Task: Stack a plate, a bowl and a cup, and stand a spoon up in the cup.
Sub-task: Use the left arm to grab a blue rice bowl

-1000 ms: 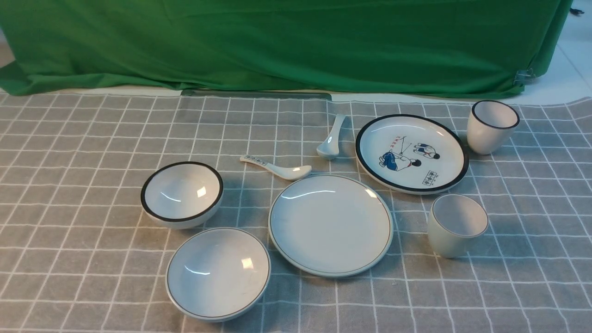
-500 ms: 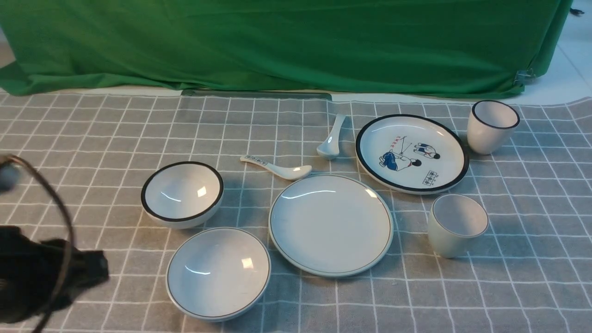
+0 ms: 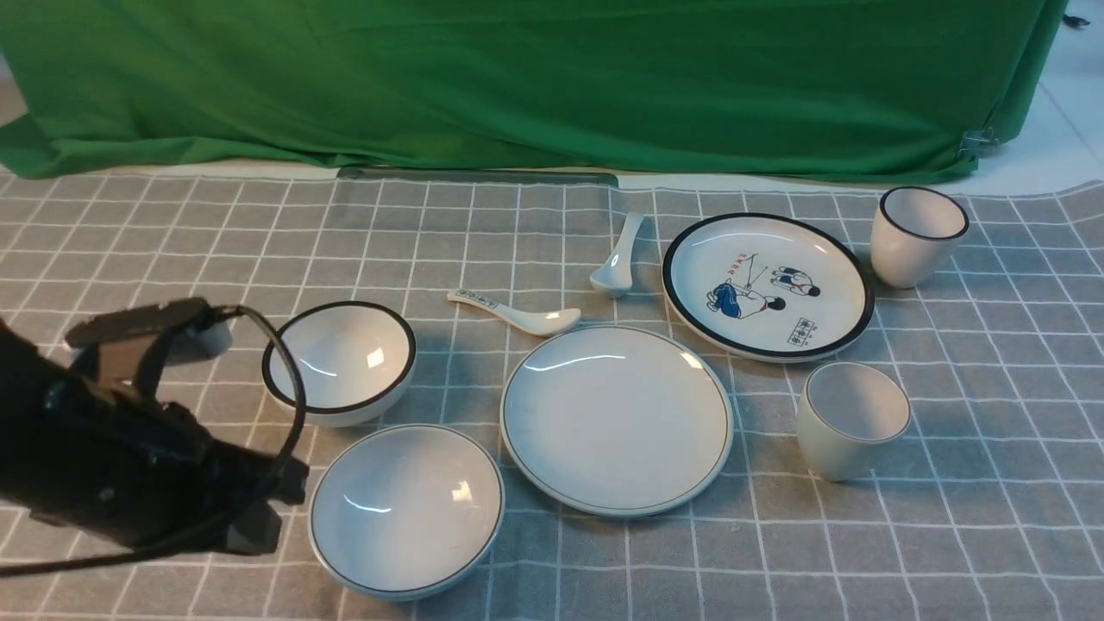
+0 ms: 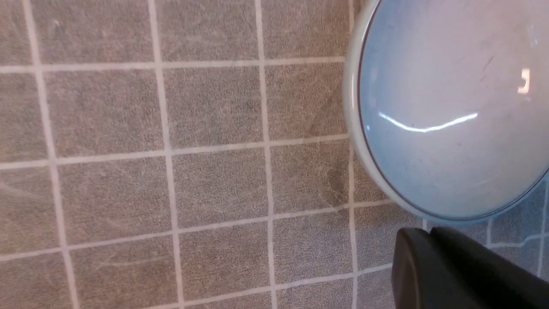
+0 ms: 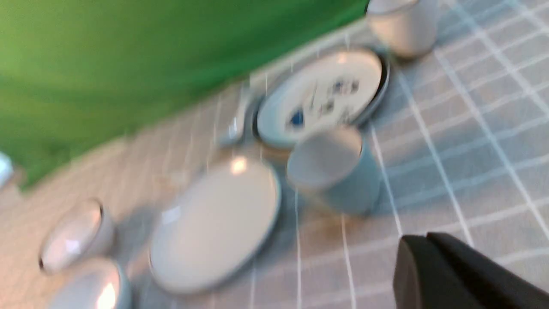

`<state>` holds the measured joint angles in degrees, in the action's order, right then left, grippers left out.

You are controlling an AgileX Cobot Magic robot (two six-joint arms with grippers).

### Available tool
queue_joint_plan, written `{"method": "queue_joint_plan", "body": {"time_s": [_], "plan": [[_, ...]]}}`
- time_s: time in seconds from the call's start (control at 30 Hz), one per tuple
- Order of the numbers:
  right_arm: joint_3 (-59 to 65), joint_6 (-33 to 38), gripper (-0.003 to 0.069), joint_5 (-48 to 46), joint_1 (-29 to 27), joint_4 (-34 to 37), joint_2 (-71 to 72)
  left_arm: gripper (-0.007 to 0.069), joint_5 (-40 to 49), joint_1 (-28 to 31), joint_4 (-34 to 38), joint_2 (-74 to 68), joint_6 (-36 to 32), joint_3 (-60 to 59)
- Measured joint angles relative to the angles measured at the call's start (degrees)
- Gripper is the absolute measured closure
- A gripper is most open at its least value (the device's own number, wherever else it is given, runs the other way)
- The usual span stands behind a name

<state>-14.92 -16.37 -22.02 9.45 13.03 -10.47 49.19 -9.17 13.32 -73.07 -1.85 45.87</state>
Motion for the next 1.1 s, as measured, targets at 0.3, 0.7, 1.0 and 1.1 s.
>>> {"method": "queue_joint_plan", "body": {"time_s": [0.3,0.7,1.0,1.1], "plan": [[-20.7,17.7,0.0636,-23.1,7.6,-3.6,-32.3,0.0571,-0.2,-6.3,-8.1,-11.8,2.5,8.7],[-21.4,23.1,0.0637,-21.5,13.7,-4.0,-46.8,0.0208,-7.2,-7.9,-12.6,-18.9,8.0,8.7],[-21.5,23.2,0.0637,-16.2,15.3,-4.0,-46.8,0.033,-8.7,-7.9,-12.5,-24.2,8.0,8.7],[-21.5,23.3,0.0637,-15.9,15.3,-4.0,-46.8,0.0475,-8.6,-7.9,-11.6,-24.5,8.0,8.7]]}}
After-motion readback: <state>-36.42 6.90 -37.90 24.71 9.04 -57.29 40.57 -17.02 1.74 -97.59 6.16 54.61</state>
